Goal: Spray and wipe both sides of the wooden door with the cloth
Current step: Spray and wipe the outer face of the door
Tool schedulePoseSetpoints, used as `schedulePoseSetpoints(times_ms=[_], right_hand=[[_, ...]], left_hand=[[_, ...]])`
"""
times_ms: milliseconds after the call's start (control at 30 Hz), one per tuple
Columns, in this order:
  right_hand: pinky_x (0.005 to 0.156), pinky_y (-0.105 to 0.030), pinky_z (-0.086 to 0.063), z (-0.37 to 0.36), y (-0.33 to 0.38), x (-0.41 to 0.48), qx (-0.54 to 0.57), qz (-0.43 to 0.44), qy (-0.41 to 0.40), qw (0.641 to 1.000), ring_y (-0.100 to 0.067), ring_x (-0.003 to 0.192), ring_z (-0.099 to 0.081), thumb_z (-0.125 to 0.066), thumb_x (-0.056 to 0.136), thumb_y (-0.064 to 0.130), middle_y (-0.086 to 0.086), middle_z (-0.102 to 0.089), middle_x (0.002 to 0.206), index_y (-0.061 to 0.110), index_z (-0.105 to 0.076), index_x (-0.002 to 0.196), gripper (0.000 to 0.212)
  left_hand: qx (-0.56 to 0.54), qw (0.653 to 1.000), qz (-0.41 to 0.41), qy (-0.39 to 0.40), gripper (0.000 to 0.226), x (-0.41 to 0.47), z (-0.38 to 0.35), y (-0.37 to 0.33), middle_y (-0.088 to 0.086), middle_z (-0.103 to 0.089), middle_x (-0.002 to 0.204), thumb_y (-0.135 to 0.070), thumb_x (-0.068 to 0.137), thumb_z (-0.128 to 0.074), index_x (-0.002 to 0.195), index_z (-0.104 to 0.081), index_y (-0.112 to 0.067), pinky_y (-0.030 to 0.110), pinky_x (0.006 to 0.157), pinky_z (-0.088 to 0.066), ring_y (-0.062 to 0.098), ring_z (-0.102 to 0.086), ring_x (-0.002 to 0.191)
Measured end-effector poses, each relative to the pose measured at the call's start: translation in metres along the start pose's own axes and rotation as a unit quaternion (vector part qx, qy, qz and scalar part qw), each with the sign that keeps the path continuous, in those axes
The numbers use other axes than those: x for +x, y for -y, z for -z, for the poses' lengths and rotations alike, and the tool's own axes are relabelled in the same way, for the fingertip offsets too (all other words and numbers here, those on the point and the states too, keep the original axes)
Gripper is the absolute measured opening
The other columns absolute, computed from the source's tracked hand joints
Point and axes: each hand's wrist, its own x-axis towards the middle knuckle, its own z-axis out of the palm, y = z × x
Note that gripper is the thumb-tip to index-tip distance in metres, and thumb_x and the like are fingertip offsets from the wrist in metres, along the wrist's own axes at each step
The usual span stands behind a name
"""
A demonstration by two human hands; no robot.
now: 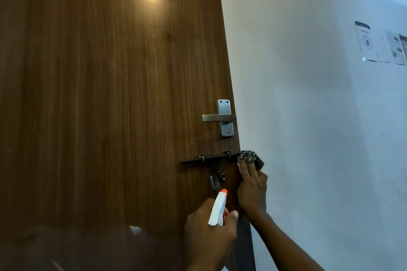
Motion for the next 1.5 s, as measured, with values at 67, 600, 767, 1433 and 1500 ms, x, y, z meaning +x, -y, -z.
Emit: schedulePoseSetpoints(times_ms=[67, 600, 767, 1433, 1500], right_hand=[[0.091, -0.052, -0.053, -0.007, -0.002, -0.011, -0.002, 0.053, -0.025, 0.998, -0.042, 0.116, -0.054, -0.068, 0.087, 0.015, -0.016, -0.055, 0.141, 0.015, -0.057, 0.139, 0.053], [0.098, -0.051, -0.047, -0.013, 0.013, -0.063, -0.008, 0.150, 0.003, 0.989, -0.036, 0.126, -0.041, -0.087, 0.070, 0.027, -0.017, -0.053, 0.140, 0.012, -0.041, 0.145, 0.090], [0.094, -0.049, -0.048, -0.017, -0.034, -0.152, 0.023, 0.150, 0.029, 0.988, -0.035, 0.121, -0.048, -0.069, 0.081, 0.023, -0.012, -0.045, 0.148, 0.017, -0.038, 0.145, 0.072], [0.115, -0.040, -0.026, -0.020, 0.023, -0.136, 0.222, -0.129, 0.063, 0.964, -0.024, 0.147, -0.023, -0.055, 0.091, -0.003, -0.006, -0.010, 0.166, 0.026, 0.006, 0.157, 0.095], [0.112, -0.047, -0.028, -0.024, 0.035, -0.152, 0.219, 0.020, 0.111, 0.969, -0.033, 0.150, -0.016, -0.055, 0.092, 0.001, -0.006, -0.004, 0.166, 0.032, 0.009, 0.156, 0.095]], left_hand=[[0.001, 0.999, -0.029, -0.018, 0.027, 0.000, 0.002, -0.005, -0.022, -0.051, 0.081, -0.049, 0.080, -0.064, 0.086, -0.041, -0.036, 0.002, 0.068, -0.038, 0.002, -0.050, 0.070], [-0.025, 0.997, -0.039, -0.069, 0.032, -0.027, -0.011, 0.030, -0.018, -0.051, 0.066, -0.046, 0.076, -0.070, 0.067, -0.041, -0.038, 0.006, 0.059, -0.043, 0.003, -0.056, 0.065], [-0.064, 0.996, 0.004, -0.068, 0.037, -0.045, -0.010, 0.050, -0.023, -0.047, 0.067, -0.037, 0.075, -0.074, 0.065, -0.038, -0.041, 0.004, 0.058, -0.038, -0.001, -0.052, 0.064], [-0.061, 0.988, 0.121, -0.075, 0.034, -0.079, -0.009, 0.099, -0.033, -0.041, 0.074, -0.039, 0.080, -0.069, 0.068, -0.036, -0.042, 0.001, 0.066, -0.036, -0.002, -0.050, 0.066], [-0.066, 0.990, 0.089, -0.089, 0.031, -0.072, -0.002, 0.097, -0.032, -0.043, 0.072, -0.035, 0.080, -0.070, 0.071, -0.041, -0.042, 0.001, 0.062, -0.037, -0.005, -0.050, 0.064]])
